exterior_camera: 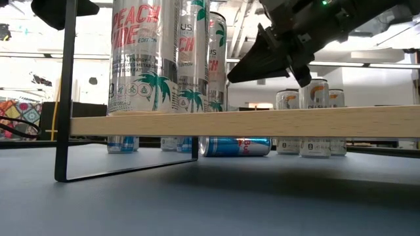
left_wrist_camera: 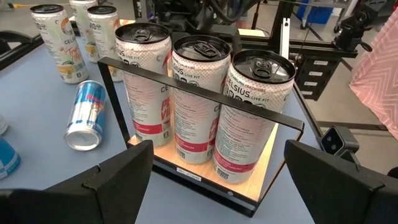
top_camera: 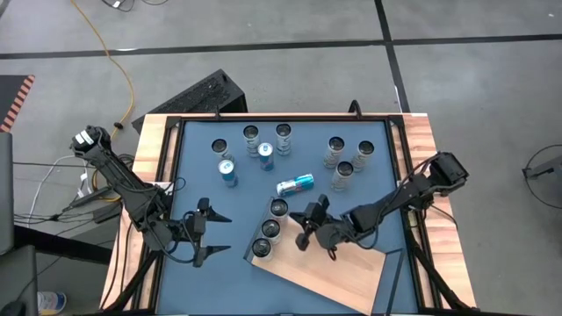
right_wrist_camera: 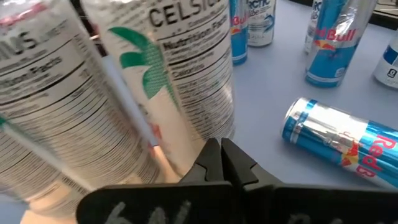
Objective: Place canned beverage on shelf
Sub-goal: Adjust the white pink soda cans on the shelf, then put the bottom white yellow soda can on the shelf
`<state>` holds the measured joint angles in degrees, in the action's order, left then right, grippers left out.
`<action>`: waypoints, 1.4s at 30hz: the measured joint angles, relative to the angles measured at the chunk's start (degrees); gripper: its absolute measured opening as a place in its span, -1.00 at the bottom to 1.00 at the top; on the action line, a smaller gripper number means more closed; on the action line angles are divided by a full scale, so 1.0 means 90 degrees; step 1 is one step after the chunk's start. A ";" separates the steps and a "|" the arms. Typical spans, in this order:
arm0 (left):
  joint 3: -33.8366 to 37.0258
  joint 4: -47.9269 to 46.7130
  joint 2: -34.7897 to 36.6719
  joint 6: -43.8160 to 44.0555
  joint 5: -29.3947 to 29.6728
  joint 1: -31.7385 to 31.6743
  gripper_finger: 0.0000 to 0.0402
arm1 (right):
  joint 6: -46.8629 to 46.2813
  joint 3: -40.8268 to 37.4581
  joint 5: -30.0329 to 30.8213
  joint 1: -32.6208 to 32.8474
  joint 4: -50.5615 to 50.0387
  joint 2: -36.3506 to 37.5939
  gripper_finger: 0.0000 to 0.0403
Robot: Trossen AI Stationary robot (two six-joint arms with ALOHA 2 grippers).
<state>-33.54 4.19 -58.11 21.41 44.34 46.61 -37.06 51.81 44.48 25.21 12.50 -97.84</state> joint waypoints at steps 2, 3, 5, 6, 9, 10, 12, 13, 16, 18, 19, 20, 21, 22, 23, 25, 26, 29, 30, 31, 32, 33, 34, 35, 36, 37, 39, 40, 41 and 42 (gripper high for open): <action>0.0000 0.0000 0.0000 0.0000 0.0009 0.0000 0.73 | -0.0039 0.0000 0.0016 0.0039 -0.0002 0.0003 -1.00; 0.0000 0.0000 0.0000 0.0010 0.0045 0.0000 0.73 | -0.0067 -0.0002 0.0023 0.0044 -0.0020 0.0025 -1.00; -0.0002 -0.0012 0.0044 0.0105 0.0075 0.0000 0.73 | -0.0130 -0.0007 0.0020 0.0049 -0.0099 0.0135 -1.00; -0.0023 -0.0026 0.0092 0.0148 0.0051 0.0000 0.73 | -0.0185 -0.0007 0.0020 0.0069 -0.0167 0.0229 -1.00; -0.0169 -0.0070 0.0264 0.0174 -0.0178 -0.0075 0.73 | -0.0230 -0.0007 0.0025 0.0086 -0.0660 0.0678 -1.00; -0.0234 -0.0154 0.0333 0.0165 -0.0221 -0.0105 0.73 | -0.0245 -0.0007 0.0028 0.0086 -0.0893 0.0889 -1.00; -0.0383 -0.0391 0.0508 0.0077 -0.0213 -0.0159 0.73 | -0.0381 0.0046 0.0028 0.0069 -0.1574 0.1371 -1.00; -0.0465 -0.0504 0.0600 0.0007 -0.0223 -0.0189 0.73 | -0.0488 0.0135 0.0021 0.0036 -0.2050 0.1600 -1.00; -0.0670 -0.0863 0.0831 -0.0186 -0.0298 -0.0307 0.73 | -0.0715 0.0519 -0.0107 -0.0129 -0.3616 0.2239 -1.00; -0.0748 -0.1076 0.0961 -0.0253 -0.0320 -0.0357 0.73 | -0.0736 0.0827 -0.0145 -0.0240 -0.4572 0.2523 -1.00; -0.0777 -0.1118 0.1027 -0.0260 -0.0311 -0.0384 0.73 | -0.0738 0.0969 -0.0152 -0.0292 -0.4988 0.2638 -0.98; -0.0794 -0.1129 0.1088 -0.0260 -0.0316 -0.0413 0.73 | -0.0738 0.1145 -0.0163 -0.0340 -0.5433 0.2739 -0.95; -0.0794 -0.1176 0.1146 -0.0259 -0.0331 -0.0430 0.73 | -0.0737 0.1316 -0.0200 -0.0395 -0.5815 0.2814 -0.91; -0.0794 -0.1255 0.1202 -0.0255 -0.0335 -0.0446 0.73 | -0.0740 0.1500 -0.0266 -0.0455 -0.6248 0.2879 -0.85; -0.0794 -0.1335 0.1242 -0.0223 -0.0333 -0.0449 0.73 | -0.0740 0.1681 -0.0355 -0.0513 -0.6714 0.2903 -0.78; -0.0794 -0.1497 0.1323 -0.0132 -0.0359 -0.0447 0.73 | -0.0826 0.2061 -0.0588 -0.0659 -0.7674 0.2890 -0.60; -0.0794 -0.1583 0.1359 -0.0086 -0.0364 -0.0447 0.73 | -0.0903 0.2259 -0.0720 -0.0738 -0.8198 0.2851 -0.50; -0.0794 -0.1751 0.1396 0.0115 -0.0379 -0.0447 0.73 | -0.1099 0.2711 -0.1296 -0.1047 -0.9382 0.2745 -0.13; -0.0794 -0.1806 0.1396 0.0165 -0.0394 -0.0447 0.73 | -0.1089 0.2798 -0.1567 -0.1171 -0.9560 0.2712 0.00; -0.0794 -0.1830 0.1395 0.0190 -0.0408 -0.0445 0.73 | -0.0972 0.2826 -0.1864 -0.1284 -0.9643 0.2699 0.13; -0.0794 -0.1854 0.1387 0.0196 -0.0423 -0.0446 0.73 | -0.0806 0.2827 -0.2144 -0.1373 -0.9675 0.2689 0.25; -0.0794 -0.1879 0.1378 0.0196 -0.0439 -0.0447 0.73 | -0.0620 0.2827 -0.2354 -0.1453 -0.9674 0.2658 0.35; -0.0794 -0.1911 0.1361 0.0194 -0.0454 -0.0446 0.73 | -0.0444 0.2831 -0.2478 -0.1532 -0.9679 0.2604 0.44; -0.0794 -0.1949 0.1344 0.0194 -0.0456 -0.0444 0.73 | -0.0275 0.2832 -0.2551 -0.1614 -0.9729 0.2560 0.52; -0.0794 -0.1971 0.1332 0.0194 -0.0458 -0.0444 0.73 | -0.0132 0.2832 -0.2601 -0.1699 -0.9814 0.2501 0.58; -0.0794 -0.1974 0.1328 0.0194 -0.0458 -0.0444 0.73 | -0.0033 0.2829 -0.2629 -0.1807 -0.9904 0.2432 0.62; -0.0794 -0.1979 0.1326 0.0194 -0.0459 -0.0444 0.73 | 0.0108 0.2832 -0.2648 -0.2061 -1.0116 0.2263 0.68; -0.0794 -0.1979 0.1326 0.0194 -0.0462 -0.0442 0.73 | 0.0153 0.2831 -0.2647 -0.2194 -1.0261 0.2180 0.70; -0.0794 -0.1979 0.1326 0.0194 -0.0488 -0.0437 0.73 | 0.0188 0.2829 -0.2646 -0.2333 -1.0381 0.2085 0.71; -0.0794 -0.1978 0.1328 0.0194 -0.0523 -0.0437 0.73 | 0.0268 0.2829 -0.2646 -0.2463 -1.0452 0.1988 0.71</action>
<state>-40.69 -13.62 -46.15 23.16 39.63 42.68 -34.64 77.28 20.66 3.04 -81.57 -79.95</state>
